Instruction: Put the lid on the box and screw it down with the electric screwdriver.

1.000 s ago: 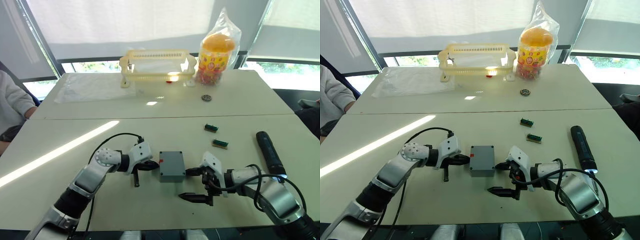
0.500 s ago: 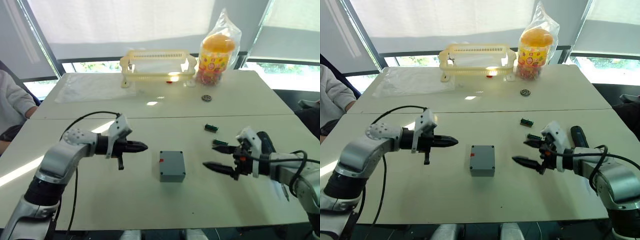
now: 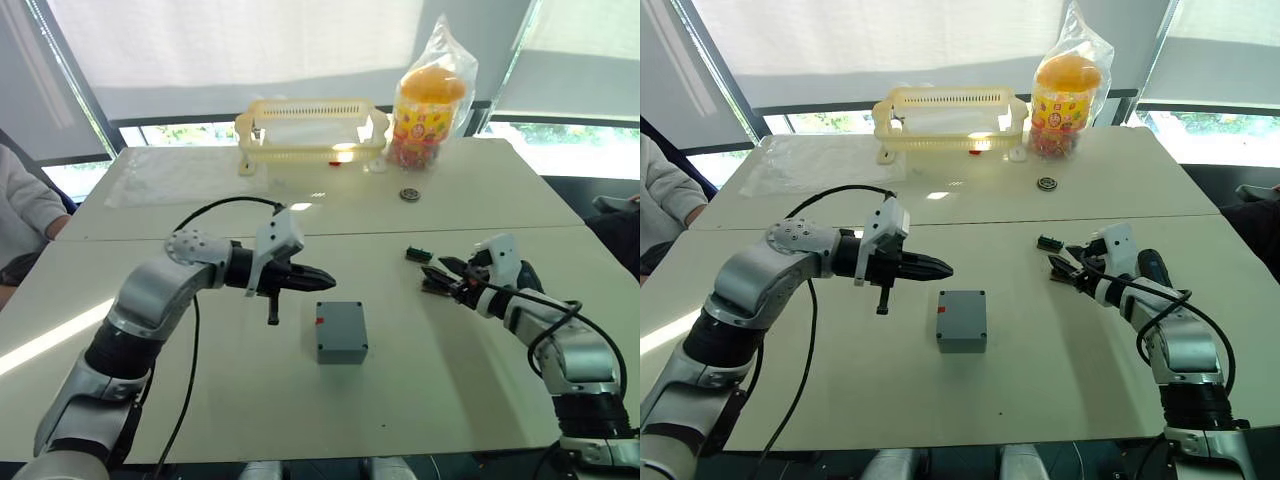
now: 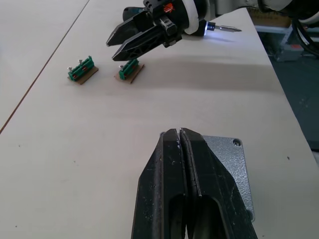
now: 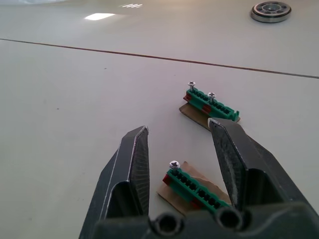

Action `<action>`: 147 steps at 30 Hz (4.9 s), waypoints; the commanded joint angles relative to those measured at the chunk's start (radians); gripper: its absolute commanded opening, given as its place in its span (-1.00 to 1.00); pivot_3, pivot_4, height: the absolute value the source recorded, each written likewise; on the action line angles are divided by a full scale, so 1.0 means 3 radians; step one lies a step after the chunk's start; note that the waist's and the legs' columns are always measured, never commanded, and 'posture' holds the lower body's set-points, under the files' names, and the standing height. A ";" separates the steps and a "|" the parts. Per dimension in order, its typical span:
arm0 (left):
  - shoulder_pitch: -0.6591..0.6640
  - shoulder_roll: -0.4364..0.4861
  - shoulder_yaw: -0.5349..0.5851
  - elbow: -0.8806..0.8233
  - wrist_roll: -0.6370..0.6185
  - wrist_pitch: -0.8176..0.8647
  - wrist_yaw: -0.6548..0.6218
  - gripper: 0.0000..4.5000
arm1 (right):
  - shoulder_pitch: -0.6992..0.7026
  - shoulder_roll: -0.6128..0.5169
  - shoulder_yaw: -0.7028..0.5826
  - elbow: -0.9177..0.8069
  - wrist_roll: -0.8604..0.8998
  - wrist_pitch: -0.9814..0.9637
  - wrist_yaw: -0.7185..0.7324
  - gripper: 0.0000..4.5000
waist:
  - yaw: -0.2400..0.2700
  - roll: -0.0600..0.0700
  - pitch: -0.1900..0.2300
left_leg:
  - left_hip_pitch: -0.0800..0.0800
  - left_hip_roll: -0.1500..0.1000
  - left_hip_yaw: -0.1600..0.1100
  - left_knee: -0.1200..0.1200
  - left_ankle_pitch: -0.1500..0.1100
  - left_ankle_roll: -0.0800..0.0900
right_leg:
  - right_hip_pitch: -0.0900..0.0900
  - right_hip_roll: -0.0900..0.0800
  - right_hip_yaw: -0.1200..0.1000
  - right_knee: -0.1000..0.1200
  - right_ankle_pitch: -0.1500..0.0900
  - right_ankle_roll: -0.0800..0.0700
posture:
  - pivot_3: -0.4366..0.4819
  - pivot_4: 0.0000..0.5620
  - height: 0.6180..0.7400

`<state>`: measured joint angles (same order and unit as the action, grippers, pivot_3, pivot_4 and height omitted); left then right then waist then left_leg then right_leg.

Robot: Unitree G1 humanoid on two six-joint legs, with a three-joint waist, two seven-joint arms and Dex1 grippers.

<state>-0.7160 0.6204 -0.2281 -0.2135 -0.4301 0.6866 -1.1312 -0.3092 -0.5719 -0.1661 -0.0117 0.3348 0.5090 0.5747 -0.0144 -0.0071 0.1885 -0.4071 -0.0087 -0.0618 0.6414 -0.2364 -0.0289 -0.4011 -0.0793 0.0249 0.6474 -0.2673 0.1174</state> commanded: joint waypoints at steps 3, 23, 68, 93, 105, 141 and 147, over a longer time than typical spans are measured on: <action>0.0070 0.0020 -0.0039 -0.0002 0.0085 -0.0141 -0.0002 -1.00 | 0.0095 0.0094 -0.0062 -0.0105 0.0033 -0.0067 -0.0056 -0.08 | 0.0000 0.0000 0.0000 | 0.0000 0.0000 0.0000 0.0000 0.0000 0.0000 | 0.0000 0.0000 0.0000 0.0000 0.0000 0.0000 | -0.05 -0.47 1.00; 0.0193 0.0004 -0.0065 0.0038 0.0199 -0.0232 0.0054 -1.00 | 0.0037 0.0145 -0.0004 0.0094 -0.0049 -0.0112 -0.0065 -0.96 | -0.0001 0.0000 0.0000 | 0.0000 0.0000 0.0000 0.0001 0.0000 0.0000 | 0.0000 0.0000 0.0000 0.0001 0.0000 0.0000 | -0.05 -0.47 1.00; 0.0568 0.0366 -0.0040 -0.0016 0.0407 -0.0401 -0.0014 -1.00 | 0.0209 -0.0155 0.0642 -0.1746 0.0622 0.0663 0.0273 -0.96 | 0.0004 -0.0001 0.0001 | -0.0003 0.0001 -0.0002 0.0003 -0.0001 0.0001 | 0.0000 -0.0001 -0.0001 -0.0002 -0.0001 -0.0001 | -0.05 -0.47 1.00; 0.0591 0.0309 -0.0060 0.0054 0.0421 -0.0419 0.0046 -1.00 | 0.0162 -0.0087 0.0852 -0.1406 0.0257 0.0347 0.0463 -0.96 | 0.0003 -0.0001 0.0001 | -0.0003 0.0001 -0.0002 0.0003 -0.0001 0.0001 | -0.0001 0.0000 -0.0002 -0.0002 -0.0001 -0.0001 | -0.05 -0.47 1.00; 0.0615 0.0277 -0.0055 0.0071 0.0420 -0.0431 0.0067 -1.00 | 0.0155 -0.0145 0.0910 -0.1338 0.0136 0.0295 0.0531 -0.96 | 0.0003 -0.0001 0.0001 | -0.0003 0.0001 -0.0002 0.0003 -0.0001 0.0001 | -0.0001 0.0000 -0.0001 -0.0002 -0.0001 -0.0001 | -0.05 -0.47 1.00; -0.0187 -0.0201 -0.0022 0.0491 0.0046 -0.0480 -0.0230 -1.00 | -0.0306 -0.1715 -0.0899 -0.0700 0.0745 0.1616 0.0452 0.90 | 0.0025 -0.0001 0.0002 | -0.0005 -0.0003 -0.0002 0.0011 -0.0001 0.0002 | 0.0004 -0.0004 -0.0003 -0.0005 -0.0001 -0.0001 | -0.05 -0.47 1.00; -0.0239 -0.0387 -0.0209 0.0383 0.0206 -0.0714 -0.0235 -1.00 | -0.0261 -0.2590 -0.0584 0.0200 0.0588 0.2106 0.0754 0.90 | -0.0024 0.0003 0.0001 | -0.0005 0.0000 0.0007 0.0011 -0.0006 0.0010 | 0.0003 -0.0004 0.0001 -0.0011 -0.0001 -0.0001 | -0.05 -0.47 1.00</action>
<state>-0.7803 0.5062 -0.2830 -0.0572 -0.3774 0.4922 -1.1972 -0.3564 -1.3228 -0.3534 0.0065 0.5221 1.1098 0.7947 -0.0217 -0.0063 0.1889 -0.4080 -0.0083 -0.0585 0.6446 -0.2382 -0.0258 -0.4005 -0.0806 0.0262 0.6444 -0.2676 0.1170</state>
